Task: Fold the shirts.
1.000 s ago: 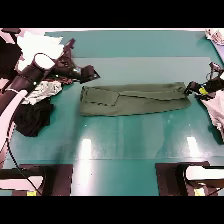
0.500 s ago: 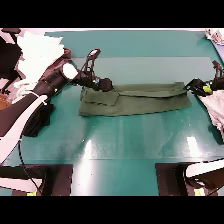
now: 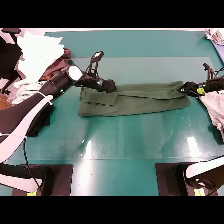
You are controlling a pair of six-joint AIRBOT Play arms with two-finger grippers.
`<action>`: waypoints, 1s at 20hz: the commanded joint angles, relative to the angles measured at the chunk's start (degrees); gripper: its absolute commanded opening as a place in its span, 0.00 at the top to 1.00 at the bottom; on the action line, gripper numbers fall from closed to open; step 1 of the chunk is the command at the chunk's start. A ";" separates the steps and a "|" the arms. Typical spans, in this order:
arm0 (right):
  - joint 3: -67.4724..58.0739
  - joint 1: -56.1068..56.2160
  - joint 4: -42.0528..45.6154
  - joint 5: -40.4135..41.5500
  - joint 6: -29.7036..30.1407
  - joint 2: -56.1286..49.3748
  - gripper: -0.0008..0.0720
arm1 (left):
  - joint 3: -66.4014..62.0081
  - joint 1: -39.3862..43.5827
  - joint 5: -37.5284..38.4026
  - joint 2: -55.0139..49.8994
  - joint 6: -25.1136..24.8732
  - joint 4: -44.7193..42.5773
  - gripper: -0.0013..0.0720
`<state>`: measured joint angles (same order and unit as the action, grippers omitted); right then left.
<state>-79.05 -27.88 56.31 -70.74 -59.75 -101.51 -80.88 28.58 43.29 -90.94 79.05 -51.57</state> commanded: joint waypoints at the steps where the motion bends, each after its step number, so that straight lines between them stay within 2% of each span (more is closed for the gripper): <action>1: 3.78 1.16 1.86 -0.81 1.36 -0.76 0.14 | -0.02 2.82 -0.52 -1.88 -1.70 0.96 0.51; 5: 5.90 1.77 1.84 -0.96 1.53 -0.76 0.16 | -0.07 5.64 -1.36 -4.63 -1.97 1.03 0.51; 10: 5.86 1.64 1.60 -3.52 1.49 -0.72 0.89 | -0.31 5.73 -4.24 -4.66 -1.97 0.96 0.51; 11: 5.88 1.62 1.38 -4.20 1.49 -0.61 0.96 | -0.31 5.73 -4.66 -4.66 -1.97 0.96 0.51; 13: 5.88 1.62 -1.88 -5.53 0.76 0.15 0.96 | -0.28 5.73 -5.95 -4.66 -1.97 0.46 0.51; 14: 5.88 1.68 -4.31 -6.23 0.17 1.09 0.96 | -0.31 5.73 -6.69 -4.79 -2.25 0.48 0.76; 15: 5.88 1.77 -6.34 -6.71 -1.18 2.34 0.96 | -0.31 5.73 -7.30 -5.18 -3.06 0.52 0.83; 20: 5.88 6.34 -8.83 -9.31 -7.56 10.93 0.96 | -0.31 5.75 -6.60 -9.88 -3.04 0.87 0.83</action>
<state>-73.06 -23.97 50.15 -77.89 -63.22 -94.87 -81.17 34.28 36.75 -98.61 76.25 -50.94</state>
